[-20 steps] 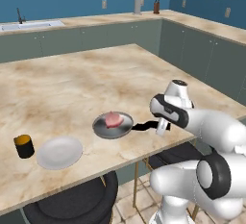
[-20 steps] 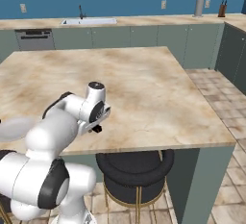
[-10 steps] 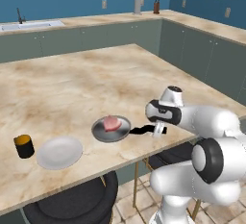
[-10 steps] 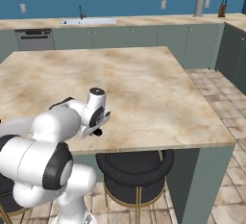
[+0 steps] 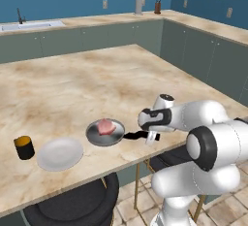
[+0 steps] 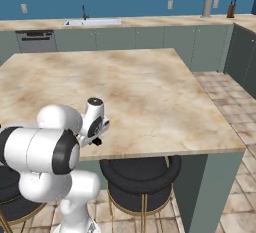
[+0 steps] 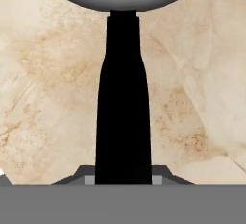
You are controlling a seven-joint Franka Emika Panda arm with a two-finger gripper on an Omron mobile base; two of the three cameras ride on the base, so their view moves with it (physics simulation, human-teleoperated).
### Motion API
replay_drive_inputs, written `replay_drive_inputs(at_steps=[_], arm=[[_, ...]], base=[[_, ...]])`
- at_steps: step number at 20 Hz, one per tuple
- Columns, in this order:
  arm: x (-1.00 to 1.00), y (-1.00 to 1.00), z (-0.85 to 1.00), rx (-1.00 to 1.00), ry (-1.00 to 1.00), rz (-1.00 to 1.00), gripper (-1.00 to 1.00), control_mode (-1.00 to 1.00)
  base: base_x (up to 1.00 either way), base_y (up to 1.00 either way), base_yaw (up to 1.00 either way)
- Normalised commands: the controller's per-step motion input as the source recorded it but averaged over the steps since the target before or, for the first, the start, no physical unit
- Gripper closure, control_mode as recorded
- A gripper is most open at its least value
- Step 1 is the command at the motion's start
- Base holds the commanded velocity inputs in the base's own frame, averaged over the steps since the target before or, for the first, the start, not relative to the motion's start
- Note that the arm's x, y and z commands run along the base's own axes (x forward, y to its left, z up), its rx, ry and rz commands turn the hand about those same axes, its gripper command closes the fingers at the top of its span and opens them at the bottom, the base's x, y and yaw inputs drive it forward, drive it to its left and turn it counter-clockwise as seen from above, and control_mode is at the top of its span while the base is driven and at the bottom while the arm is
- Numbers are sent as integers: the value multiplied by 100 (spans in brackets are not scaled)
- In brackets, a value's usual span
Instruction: Pick up the pan with the steak in it and place it on the dining table. Then place the steak on the plate.
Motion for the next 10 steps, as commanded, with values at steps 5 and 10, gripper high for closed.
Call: replay_drive_inputs(at_steps=[5,10], arm=[[1,31,-25,-1,-4,0,100,-100],[0,0,0,0,0,0,100,-100]], base=[[0,0,0],[0,0,0]])
